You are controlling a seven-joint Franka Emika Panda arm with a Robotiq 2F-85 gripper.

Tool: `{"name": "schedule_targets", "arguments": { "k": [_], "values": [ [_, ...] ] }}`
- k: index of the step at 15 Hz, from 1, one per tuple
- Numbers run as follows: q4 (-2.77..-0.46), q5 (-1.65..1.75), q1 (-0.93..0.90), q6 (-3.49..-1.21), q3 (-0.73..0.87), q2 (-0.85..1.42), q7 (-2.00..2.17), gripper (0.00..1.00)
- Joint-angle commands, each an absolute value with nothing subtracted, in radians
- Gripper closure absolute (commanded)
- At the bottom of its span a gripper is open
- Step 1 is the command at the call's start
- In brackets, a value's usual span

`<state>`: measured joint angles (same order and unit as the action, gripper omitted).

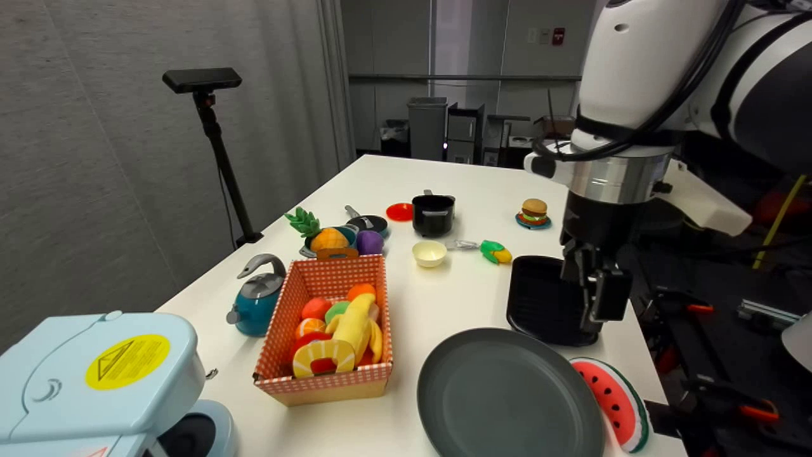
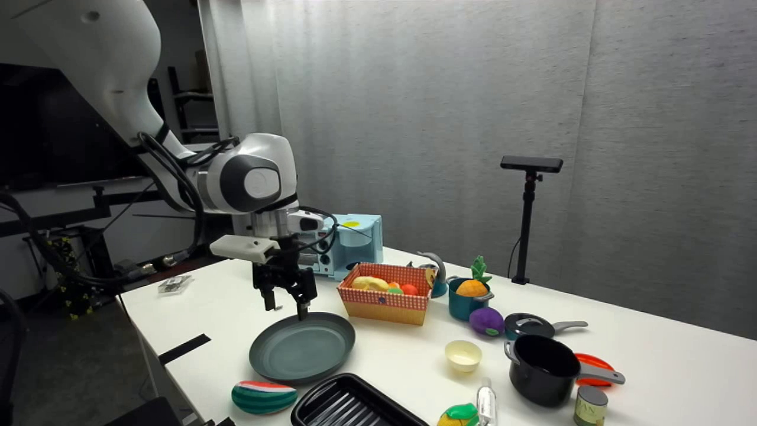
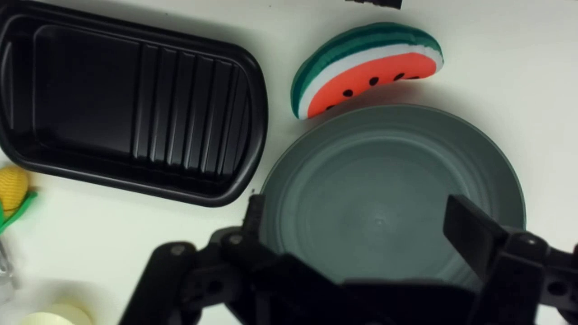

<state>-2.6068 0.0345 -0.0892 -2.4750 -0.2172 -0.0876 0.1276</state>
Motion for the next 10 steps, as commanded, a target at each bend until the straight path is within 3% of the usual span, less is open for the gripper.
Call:
{"name": "schedule_targets", "arguments": {
  "k": [1,10],
  "values": [
    [-2.556,0.071,-0.097,-2.564,-0.183,0.012,0.124,0.00],
    [-2.419,0.098,-0.090,-2.548,-0.091,0.179,0.138,0.00]
  ]
}}
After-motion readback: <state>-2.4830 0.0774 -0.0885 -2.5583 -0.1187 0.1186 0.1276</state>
